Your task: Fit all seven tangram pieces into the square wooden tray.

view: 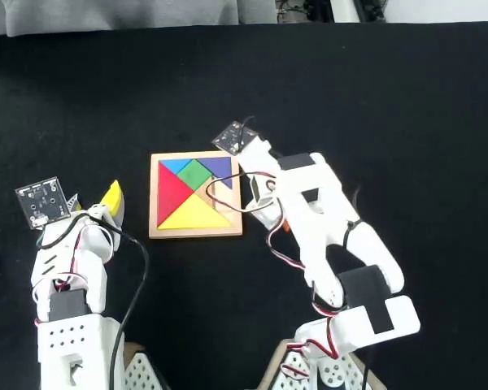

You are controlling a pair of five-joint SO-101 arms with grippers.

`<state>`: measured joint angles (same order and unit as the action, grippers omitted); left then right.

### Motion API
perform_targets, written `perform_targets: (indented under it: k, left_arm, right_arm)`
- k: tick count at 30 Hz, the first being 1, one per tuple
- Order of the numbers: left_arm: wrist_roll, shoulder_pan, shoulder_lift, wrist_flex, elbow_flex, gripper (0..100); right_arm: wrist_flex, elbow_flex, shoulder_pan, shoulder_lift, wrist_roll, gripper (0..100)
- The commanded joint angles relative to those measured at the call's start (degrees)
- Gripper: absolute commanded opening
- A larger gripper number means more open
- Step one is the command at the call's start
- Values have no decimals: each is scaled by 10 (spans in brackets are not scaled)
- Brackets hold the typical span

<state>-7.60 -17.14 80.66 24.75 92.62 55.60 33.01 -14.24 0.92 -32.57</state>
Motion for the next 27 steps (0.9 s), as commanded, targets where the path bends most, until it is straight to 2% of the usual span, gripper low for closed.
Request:
perform_targets:
  k: [1,17,21,27]
  left_arm:
    - [4,6,6,-11,-2,263]
    - [4,6,6,-11,-2,263]
    - [4,6,6,-11,-2,263]
    - [4,6,6,-12,-2,263]
  right_arm:
    - [-8,0,-2,7,4,237]
    - [-15,-7,-3,51,2,234]
    - [-15,-7,-3,53,1,184]
    - [7,-34,4,36,6,212]
